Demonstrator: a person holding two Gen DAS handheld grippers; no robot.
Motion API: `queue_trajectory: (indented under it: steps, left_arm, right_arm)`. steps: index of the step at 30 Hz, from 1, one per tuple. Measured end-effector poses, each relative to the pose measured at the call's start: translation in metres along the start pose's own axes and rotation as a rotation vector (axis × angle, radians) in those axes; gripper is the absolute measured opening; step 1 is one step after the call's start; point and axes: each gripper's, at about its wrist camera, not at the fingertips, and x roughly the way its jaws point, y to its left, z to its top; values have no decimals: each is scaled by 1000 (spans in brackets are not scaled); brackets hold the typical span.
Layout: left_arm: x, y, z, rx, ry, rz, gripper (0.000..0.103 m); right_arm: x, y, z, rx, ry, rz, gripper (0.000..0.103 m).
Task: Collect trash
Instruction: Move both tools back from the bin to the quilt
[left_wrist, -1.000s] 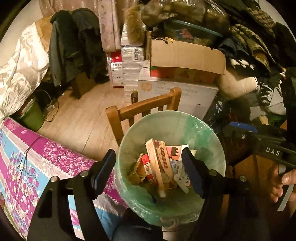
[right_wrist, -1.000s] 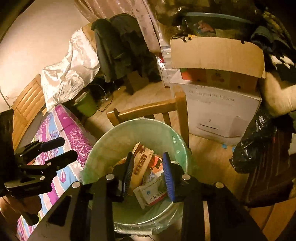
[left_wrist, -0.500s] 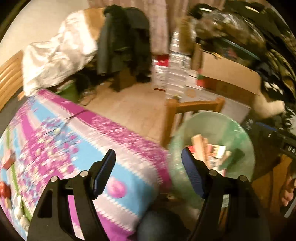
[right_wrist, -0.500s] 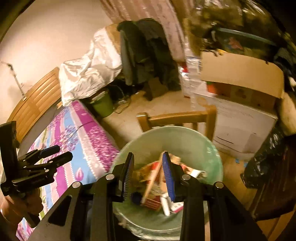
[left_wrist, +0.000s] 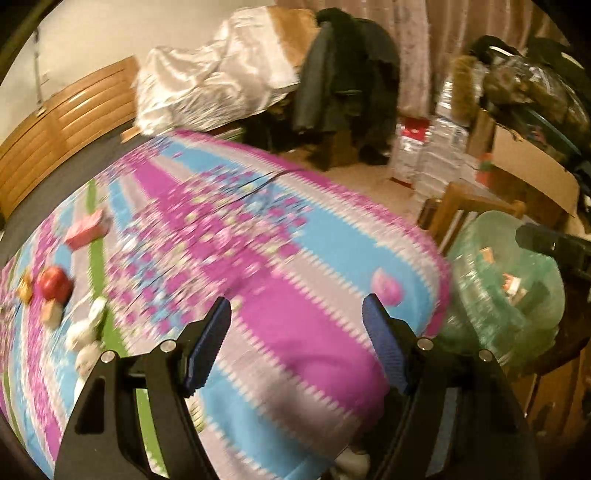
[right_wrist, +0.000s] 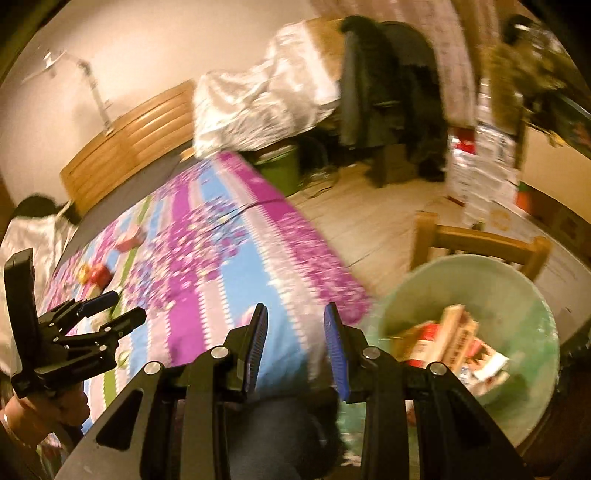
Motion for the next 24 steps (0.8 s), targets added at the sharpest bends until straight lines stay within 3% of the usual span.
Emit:
queue_trajectory:
  steps: [6,14,24]
  left_arm:
    - [-15,56,-40,-136,28,45,70]
    - [-48,123,-106,-268,53,159,70]
    - [-83,199,-161,-413,79,298,70]
  right_arm:
    - [30,58,3,-105,64,73,34]
    - [71,143,-2,-237,140,185,34]
    - [120,245,-37,-410,270,331,34]
